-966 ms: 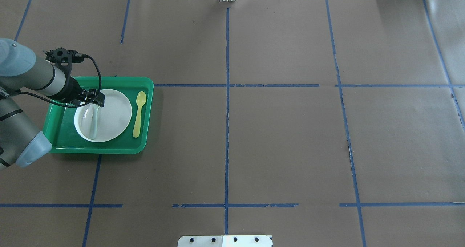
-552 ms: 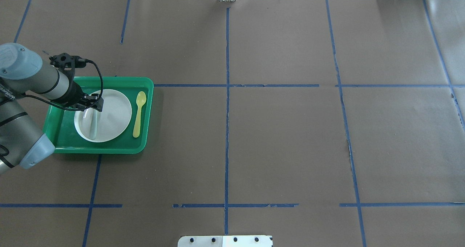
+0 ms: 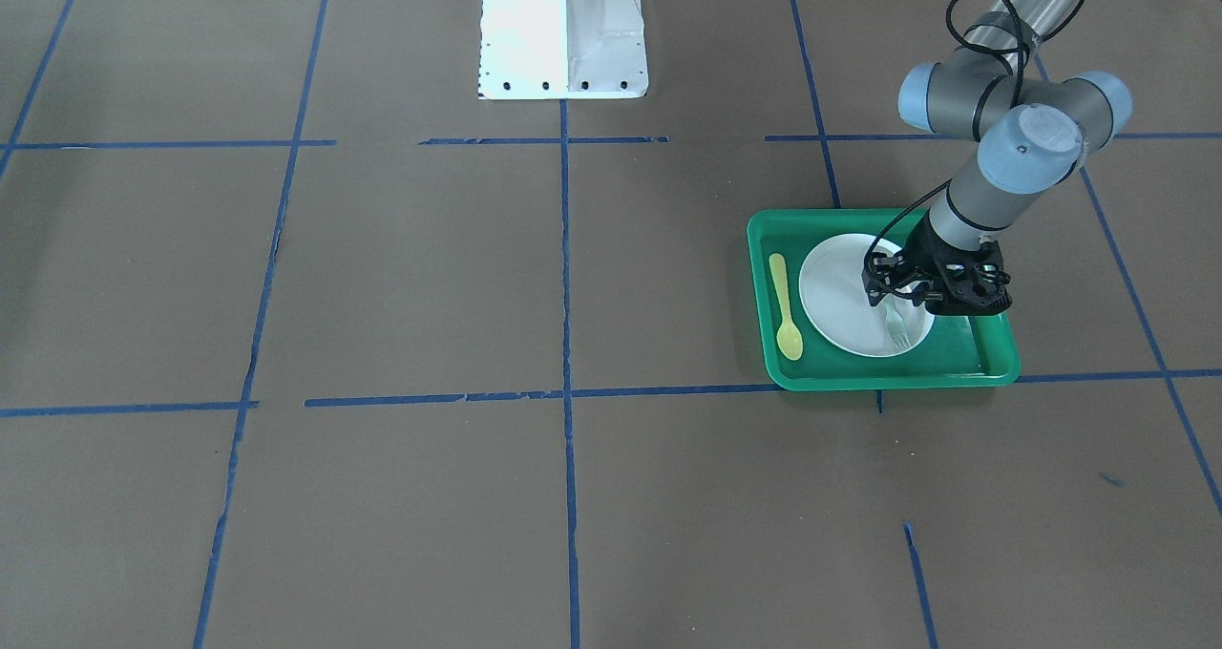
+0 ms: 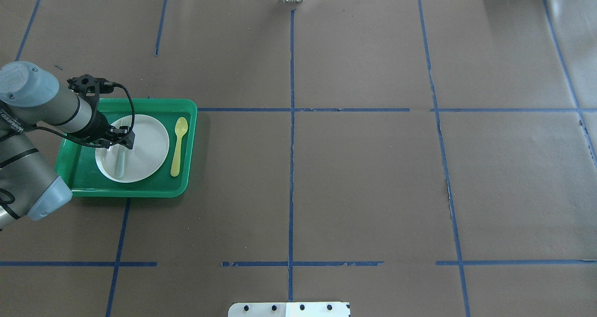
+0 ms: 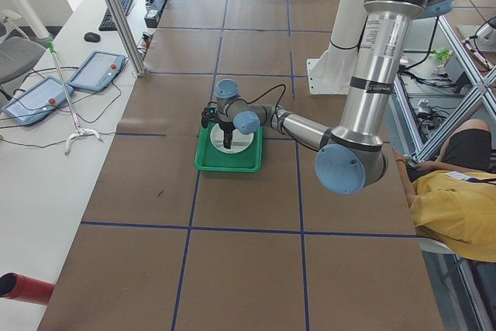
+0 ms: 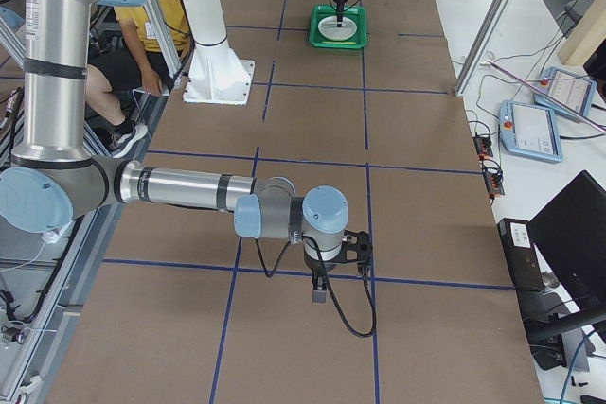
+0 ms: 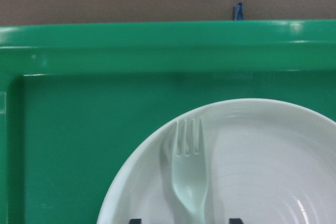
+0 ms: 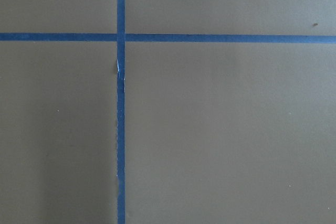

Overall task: Place fork
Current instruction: 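Close the left gripper on the fork handle and lift it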

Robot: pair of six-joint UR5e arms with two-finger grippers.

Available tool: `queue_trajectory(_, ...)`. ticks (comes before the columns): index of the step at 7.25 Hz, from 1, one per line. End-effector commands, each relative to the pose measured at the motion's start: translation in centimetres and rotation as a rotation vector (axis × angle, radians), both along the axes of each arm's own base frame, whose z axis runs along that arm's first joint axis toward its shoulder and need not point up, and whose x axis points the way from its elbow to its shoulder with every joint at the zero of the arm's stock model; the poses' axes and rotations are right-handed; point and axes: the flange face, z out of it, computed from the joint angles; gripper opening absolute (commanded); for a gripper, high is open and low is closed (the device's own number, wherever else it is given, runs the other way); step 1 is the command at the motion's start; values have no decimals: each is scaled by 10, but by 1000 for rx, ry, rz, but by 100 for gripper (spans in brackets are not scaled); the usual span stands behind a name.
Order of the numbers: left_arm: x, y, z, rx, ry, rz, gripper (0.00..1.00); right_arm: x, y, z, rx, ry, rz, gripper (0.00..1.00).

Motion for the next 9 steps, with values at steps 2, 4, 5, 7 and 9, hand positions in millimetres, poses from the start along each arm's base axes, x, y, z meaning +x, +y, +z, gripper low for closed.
queue_trajectory(2,4,4,1,-3,-1,8,43,0,0,0,-1,-1,0,100)
queue_trajectory(4,2,4,3,-6,-6,8,0,0,0,0,1,-1,0,100)
queue_trajectory(5,2,5,2,-6,-4,9,0,0,0,0,-1,-1,0,100)
queue_trajectory(7,2,9,-8,-68,-27,31,0,0,0,0,-1,-1,0,100)
queue_trajectory(9,-11,11,-23,-73,8,47,0,0,0,0,0,1,-1,100)
